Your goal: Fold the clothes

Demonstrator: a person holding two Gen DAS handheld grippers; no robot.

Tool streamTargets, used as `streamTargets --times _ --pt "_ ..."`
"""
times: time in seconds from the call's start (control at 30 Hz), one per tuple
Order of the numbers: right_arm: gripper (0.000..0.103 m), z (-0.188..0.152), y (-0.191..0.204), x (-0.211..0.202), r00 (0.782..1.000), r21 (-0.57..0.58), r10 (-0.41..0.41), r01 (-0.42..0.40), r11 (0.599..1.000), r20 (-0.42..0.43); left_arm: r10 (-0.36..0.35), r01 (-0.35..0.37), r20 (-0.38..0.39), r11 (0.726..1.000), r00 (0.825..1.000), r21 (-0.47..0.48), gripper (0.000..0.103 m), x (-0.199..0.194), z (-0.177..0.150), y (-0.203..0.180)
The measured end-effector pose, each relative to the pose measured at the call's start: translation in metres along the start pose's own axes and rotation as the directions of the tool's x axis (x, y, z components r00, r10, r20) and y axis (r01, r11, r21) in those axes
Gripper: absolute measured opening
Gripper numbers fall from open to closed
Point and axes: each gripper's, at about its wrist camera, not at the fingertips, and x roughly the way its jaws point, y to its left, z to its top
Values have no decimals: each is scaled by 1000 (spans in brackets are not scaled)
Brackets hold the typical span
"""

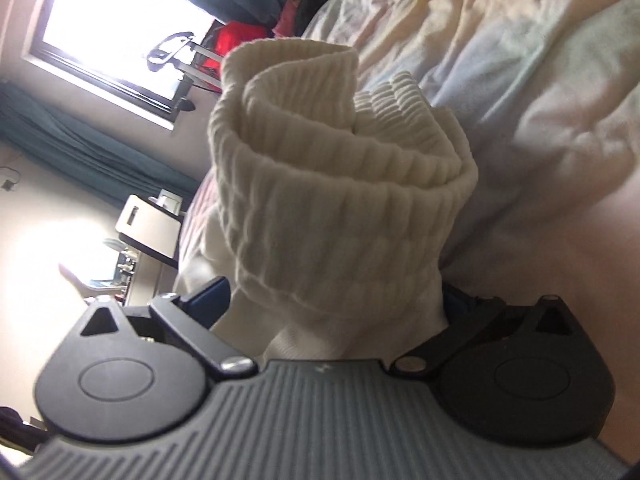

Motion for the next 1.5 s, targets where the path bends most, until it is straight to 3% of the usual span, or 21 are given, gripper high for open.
streamTargets --times 0.03,0.17,0.27,0.3,0.37,0.43,0.5,0.6,0.67,0.77,0.97,1.2,1.5 --pt "103 -1 4 -3 1000 -18 8 -8 1000 10 0 0 7 1000 1000 -5 66 -1 0 0" --pt "71 -4 11 -9 998 -43 -48 49 998 37 -6 7 38 1000 999 -29 67 -6 2 0" --pt "56 -7 14 -14 993 -53 -103 106 993 56 -36 41 70 996 997 -81 69 -17 5 7" --pt "52 -8 16 -15 991 -56 -121 124 991 63 -47 58 89 991 995 -120 72 -23 7 14" --pt "43 -9 17 -20 988 -48 -133 137 989 78 -52 86 150 969 987 -231 87 -38 8 32" --pt "41 -10 19 -25 987 -34 -134 138 990 92 -36 100 180 928 983 -358 91 -45 6 54" --pt "40 -11 19 -27 985 -34 -137 142 989 103 -11 99 179 866 984 -490 92 -45 4 77" --pt "39 -10 20 -26 982 -49 -144 151 987 121 29 12 57 791 998 -612 90 -22 -4 101" --pt "39 -9 19 -25 983 -46 -141 147 988 121 -19 10 -6 737 1000 -676 88 -3 -12 116" --pt "40 -9 17 -23 983 -43 -139 145 988 121 -126 102 26 651 992 -752 87 11 -24 129" --pt "40 -12 17 -21 981 -42 -139 146 988 133 -149 130 43 649 988 -750 87 11 -30 126" --pt "40 -12 16 -19 980 -46 -142 149 988 137 -113 109 44 678 993 -727 79 12 -28 122" --pt "38 -13 32 -34 979 -68 -91 105 992 183 -109 140 90 689 990 -711 51 -2 -20 125"
